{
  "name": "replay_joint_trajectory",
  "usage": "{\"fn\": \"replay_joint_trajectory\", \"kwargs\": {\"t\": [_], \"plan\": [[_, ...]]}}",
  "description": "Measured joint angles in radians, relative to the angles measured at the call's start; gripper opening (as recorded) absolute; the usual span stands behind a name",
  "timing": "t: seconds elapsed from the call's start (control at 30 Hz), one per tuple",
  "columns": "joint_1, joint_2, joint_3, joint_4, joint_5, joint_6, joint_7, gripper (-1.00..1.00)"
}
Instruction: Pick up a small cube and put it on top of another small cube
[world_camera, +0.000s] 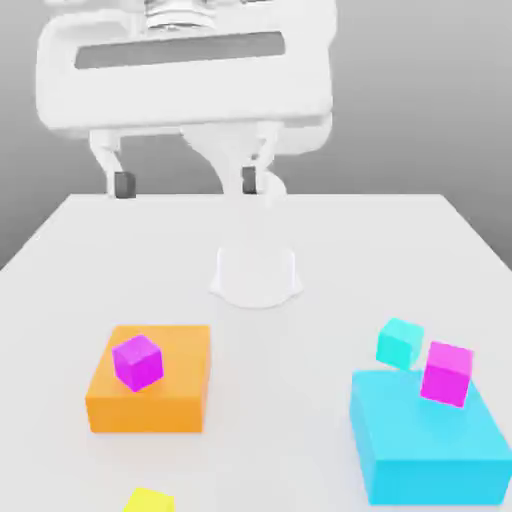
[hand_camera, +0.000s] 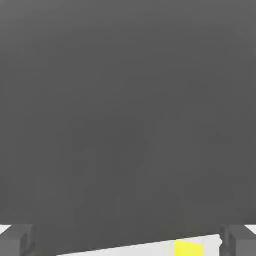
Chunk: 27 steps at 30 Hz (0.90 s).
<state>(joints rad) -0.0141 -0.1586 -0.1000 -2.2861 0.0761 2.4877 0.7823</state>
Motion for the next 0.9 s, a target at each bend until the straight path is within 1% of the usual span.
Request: {"fn": "replay_joint_trajectory", "kwargs": {"t": [0.23,0.47,0.6,0.63,0.83,0.9], "plan": [[-0.032,0.253,-0.017,0.005,0.027,0.075,-0.005,0.0],[-0.059,0.505,-0.034,0.011,0.031,0.151,0.006,0.0],[-0.083,0.65,-0.01,0.037,0.053,0.248,-0.008,0.0],[-0.09,0.681,-0.002,0.044,0.06,0.272,-0.013,-1.0],[-0.093,0.697,0.001,0.048,0.064,0.284,-0.016,-1.0],[-0.087,0.664,-0.006,0.04,0.056,0.258,-0.01,-1.0]]}}
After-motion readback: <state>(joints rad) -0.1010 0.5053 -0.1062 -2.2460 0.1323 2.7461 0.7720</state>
